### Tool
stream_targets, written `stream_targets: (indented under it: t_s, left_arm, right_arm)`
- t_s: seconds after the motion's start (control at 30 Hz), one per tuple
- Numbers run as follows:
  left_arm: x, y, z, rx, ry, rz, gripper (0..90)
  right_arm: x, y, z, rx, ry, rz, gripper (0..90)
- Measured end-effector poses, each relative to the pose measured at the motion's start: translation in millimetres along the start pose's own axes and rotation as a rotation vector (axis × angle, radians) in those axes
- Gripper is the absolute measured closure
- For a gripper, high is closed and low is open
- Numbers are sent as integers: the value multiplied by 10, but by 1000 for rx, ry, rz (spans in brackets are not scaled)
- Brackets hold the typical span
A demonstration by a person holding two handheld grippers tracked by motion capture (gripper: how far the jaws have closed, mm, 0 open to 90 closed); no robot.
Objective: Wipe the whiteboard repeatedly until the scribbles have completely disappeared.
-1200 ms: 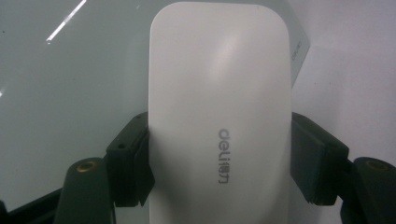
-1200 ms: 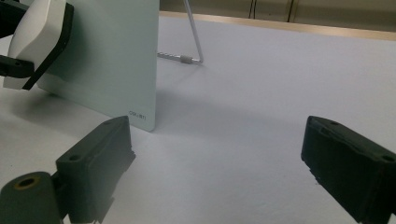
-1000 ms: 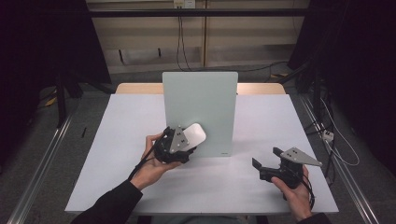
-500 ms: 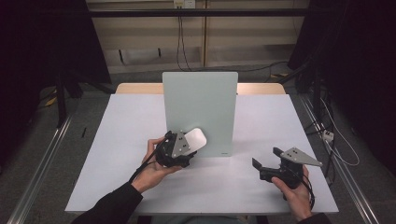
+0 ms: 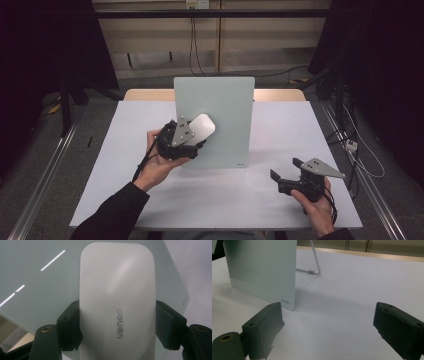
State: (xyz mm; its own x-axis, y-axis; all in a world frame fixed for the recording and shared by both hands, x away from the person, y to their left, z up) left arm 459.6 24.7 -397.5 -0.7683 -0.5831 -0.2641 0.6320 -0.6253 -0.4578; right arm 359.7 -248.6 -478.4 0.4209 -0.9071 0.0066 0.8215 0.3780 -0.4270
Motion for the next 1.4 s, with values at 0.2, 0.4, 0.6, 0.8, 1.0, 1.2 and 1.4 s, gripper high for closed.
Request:
stream_targets:
  t_s: [0.2,0.4,0.6,0.8,1.0,1.2,1.4]
  left_arm:
    - [-238,-90,220,34,-8,44,311]
    - [-343,-120,351,77,-41,76,311]
    - [-316,-108,338,72,-36,71,311]
    - [-166,-44,217,48,-22,36,311]
    - [-6,18,103,20,-20,-7,312]
    - [32,10,58,18,-46,-24,312]
    - [43,-55,22,12,-67,-35,311]
  right_arm:
    - [-11,6,0,-2,3,3,86]
    - [-6,7,-1,-2,4,1,86]
    - [-10,10,-2,-3,2,6,86]
    - [-9,9,-2,-3,0,3,86]
    - [-10,10,-3,-3,0,3,86]
    - [-10,9,-3,-3,1,2,86]
    - [-9,7,-2,-2,0,2,86]
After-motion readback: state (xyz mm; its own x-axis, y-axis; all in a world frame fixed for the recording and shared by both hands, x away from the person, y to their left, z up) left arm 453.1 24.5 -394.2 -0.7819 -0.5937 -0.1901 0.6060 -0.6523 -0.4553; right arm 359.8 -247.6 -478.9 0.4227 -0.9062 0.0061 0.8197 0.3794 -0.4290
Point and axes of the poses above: each handheld gripper's, and its own axes: y roughly forward along the jaws, z roughly out of its top, x roughly to its right, the point moved 10 cm from there along y, roughly forward along the jaws, and after that the axes turned 6 degrees about -y, right-handed, at the moved point
